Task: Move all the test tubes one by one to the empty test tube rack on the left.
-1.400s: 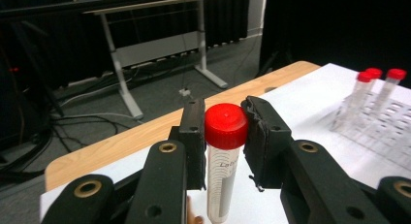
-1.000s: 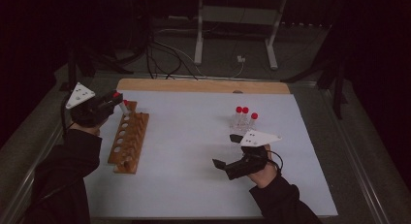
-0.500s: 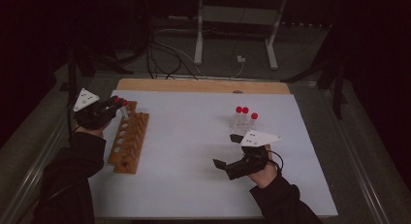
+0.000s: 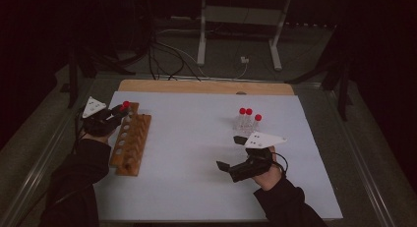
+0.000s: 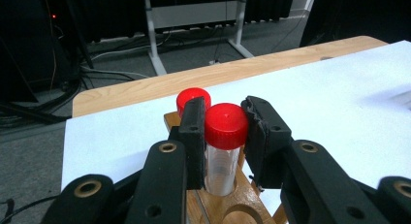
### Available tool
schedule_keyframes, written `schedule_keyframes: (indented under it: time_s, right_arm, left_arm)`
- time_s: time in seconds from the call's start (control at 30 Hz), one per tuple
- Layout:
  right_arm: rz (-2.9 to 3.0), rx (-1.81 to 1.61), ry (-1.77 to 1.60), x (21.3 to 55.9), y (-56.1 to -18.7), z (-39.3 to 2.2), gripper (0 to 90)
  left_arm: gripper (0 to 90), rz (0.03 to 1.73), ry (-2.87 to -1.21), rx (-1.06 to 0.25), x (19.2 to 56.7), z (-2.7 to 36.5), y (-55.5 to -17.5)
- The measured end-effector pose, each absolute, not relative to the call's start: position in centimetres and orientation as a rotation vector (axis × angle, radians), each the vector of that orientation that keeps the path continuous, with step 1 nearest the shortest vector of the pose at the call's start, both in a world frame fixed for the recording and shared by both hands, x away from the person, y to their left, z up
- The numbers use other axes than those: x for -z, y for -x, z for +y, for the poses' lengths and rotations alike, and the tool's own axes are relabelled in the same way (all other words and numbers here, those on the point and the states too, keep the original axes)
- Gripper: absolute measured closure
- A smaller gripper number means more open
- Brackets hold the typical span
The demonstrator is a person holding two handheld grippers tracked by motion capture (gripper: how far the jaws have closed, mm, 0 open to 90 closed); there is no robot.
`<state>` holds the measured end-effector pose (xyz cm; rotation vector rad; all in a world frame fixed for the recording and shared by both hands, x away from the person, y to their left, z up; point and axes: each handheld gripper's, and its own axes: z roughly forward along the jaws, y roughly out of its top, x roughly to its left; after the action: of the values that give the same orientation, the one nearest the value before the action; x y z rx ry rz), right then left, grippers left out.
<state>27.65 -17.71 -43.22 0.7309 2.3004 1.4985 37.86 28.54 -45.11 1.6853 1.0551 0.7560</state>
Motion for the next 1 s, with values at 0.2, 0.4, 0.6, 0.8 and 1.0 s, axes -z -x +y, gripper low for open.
schedule_keyframes:
  time_s: [0.2, 0.4, 0.6, 0.8, 1.0]
  right_arm:
    - [2.300, -1.499, -0.734, 43.2, -27.6, -17.8, 0.0]
    - [2.299, -1.498, -0.736, 43.1, -27.7, -17.8, 0.0]
    - [2.299, -1.503, -0.736, 43.1, -27.6, -17.8, 0.0]
    - [2.291, -1.511, -0.736, 42.9, -27.6, -17.9, 0.0]
    - [2.278, -1.515, -0.734, 42.6, -27.6, -18.1, 0.0]
  left_arm:
    - [71.8, 1.066, -1.690, -0.749, 45.6, 28.6, -37.8]
    - [71.6, 1.070, -1.707, -0.747, 45.9, 28.5, -37.8]
    - [71.3, 1.064, -1.740, -0.764, 45.7, 28.3, -37.8]
    - [59.3, 1.073, -1.746, -0.764, 45.2, 28.3, -37.5]
    - [37.2, 1.055, -1.724, -0.748, 44.0, 28.6, -36.6]
